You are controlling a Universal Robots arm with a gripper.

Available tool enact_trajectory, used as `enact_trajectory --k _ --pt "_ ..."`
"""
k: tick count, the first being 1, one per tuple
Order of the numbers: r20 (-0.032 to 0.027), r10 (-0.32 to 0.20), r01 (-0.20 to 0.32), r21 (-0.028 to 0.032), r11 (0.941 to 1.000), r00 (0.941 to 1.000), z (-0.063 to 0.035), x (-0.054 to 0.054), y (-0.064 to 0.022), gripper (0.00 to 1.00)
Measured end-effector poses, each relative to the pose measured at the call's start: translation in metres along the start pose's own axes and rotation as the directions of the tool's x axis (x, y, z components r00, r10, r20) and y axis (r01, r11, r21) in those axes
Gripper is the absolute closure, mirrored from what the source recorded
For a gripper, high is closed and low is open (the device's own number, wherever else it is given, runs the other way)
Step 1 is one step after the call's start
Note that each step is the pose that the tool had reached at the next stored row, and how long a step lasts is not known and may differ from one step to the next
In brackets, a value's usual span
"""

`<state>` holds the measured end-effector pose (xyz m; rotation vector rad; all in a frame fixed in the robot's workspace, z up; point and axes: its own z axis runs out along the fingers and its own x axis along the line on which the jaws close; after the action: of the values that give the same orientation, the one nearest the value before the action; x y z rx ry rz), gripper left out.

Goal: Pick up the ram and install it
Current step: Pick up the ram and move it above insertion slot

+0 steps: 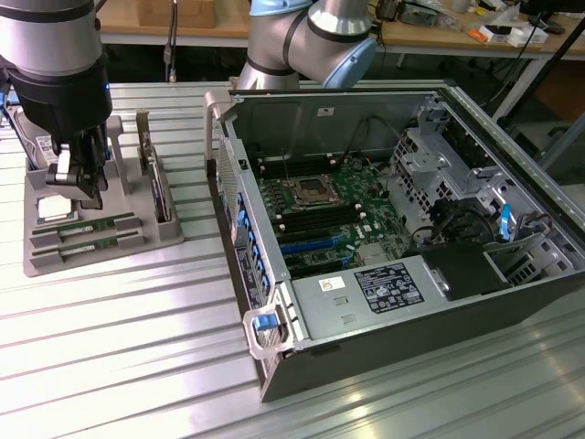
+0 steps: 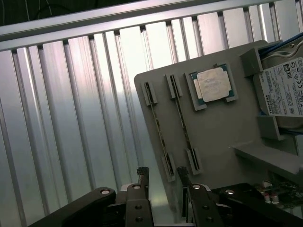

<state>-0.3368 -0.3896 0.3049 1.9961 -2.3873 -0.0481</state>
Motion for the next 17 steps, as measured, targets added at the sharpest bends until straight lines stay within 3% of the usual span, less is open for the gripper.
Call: enact_trajectory --k 17 --pt "0.0 0.0 0.0 0.0 1.0 1.0 0.0072 -0.005 0.0007 0.64"
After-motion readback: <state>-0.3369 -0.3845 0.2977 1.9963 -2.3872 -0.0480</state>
